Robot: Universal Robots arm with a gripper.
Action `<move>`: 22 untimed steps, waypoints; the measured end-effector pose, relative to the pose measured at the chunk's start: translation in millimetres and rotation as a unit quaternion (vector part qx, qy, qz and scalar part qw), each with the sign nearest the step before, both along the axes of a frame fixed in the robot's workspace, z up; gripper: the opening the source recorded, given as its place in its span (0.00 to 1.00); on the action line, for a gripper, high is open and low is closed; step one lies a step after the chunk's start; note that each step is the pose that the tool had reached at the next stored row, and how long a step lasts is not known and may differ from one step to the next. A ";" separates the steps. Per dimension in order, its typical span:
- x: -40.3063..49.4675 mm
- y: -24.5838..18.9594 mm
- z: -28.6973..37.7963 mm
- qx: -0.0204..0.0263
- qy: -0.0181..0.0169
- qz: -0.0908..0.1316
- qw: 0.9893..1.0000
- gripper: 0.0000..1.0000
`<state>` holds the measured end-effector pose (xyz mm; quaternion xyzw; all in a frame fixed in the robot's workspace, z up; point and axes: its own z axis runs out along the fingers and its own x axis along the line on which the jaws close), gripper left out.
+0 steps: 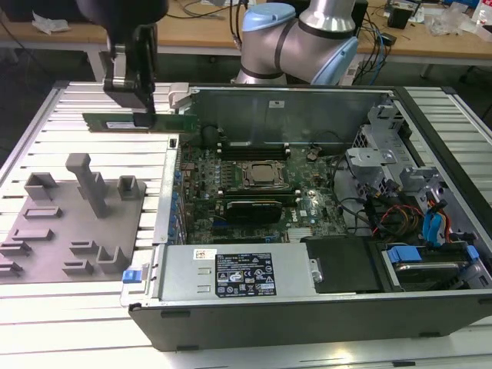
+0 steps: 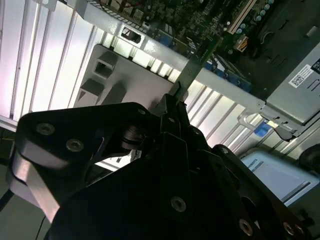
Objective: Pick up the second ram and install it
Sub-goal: 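Pick up the second ram and move it above second insertion slot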
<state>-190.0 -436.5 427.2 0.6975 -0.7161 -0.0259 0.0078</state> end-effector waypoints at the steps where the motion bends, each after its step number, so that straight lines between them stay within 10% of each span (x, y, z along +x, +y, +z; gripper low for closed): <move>1: 3.7 0.0 0.0 0.000 0.000 0.000 1.000 0.13; 22: 83.4 2.1 -0.1 0.000 0.005 0.000 1.000 0.13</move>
